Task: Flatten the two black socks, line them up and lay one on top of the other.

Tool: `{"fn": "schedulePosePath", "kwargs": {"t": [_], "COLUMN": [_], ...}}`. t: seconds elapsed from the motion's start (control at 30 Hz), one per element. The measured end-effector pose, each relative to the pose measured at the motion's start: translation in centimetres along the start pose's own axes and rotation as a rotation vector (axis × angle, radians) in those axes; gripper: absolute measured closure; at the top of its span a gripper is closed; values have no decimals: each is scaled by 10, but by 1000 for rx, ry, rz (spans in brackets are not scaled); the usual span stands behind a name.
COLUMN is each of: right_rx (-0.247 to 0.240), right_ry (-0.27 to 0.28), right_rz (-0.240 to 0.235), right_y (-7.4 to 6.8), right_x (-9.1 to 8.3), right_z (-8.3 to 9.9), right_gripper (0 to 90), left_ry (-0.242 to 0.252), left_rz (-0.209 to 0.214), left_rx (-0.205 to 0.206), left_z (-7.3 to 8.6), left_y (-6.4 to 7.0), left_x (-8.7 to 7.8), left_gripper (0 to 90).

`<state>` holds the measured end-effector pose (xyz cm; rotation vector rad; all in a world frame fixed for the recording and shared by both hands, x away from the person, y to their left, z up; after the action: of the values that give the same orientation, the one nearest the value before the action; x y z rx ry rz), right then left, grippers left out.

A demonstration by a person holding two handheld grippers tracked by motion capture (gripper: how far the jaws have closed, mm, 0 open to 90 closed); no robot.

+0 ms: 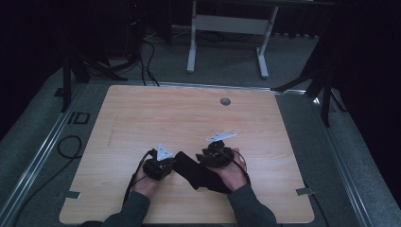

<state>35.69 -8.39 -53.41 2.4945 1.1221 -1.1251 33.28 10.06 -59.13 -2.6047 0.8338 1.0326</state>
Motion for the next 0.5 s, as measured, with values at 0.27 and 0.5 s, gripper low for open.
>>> {"fn": "schedulePosePath", "kwargs": {"t": [0.27, 0.5], "right_rx": [28, 89], "right_ry": [-8, -38], "right_rz": [79, 151], "right_y": [33, 65], "right_x": [-12, -14], "right_z": [14, 38], "right_gripper": [623, 630], "left_ry": [-2, 0], "left_rz": [4, 1], "left_rx": [-6, -4], "left_z": [1, 1], "left_y": [0, 0], "left_x": [0, 0], "left_gripper": [815, 814]}}
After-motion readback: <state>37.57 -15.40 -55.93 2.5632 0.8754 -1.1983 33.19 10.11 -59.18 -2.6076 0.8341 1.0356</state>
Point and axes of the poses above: each handheld gripper's, and its own axes: x roughly forward along the jaws, z roughly out of its underside, y roughly to its right, the point moved 5 cm from there along x, roughly forward along the jaws, and after that the axes turned 1 degree about -x, right-handed, at the moved point
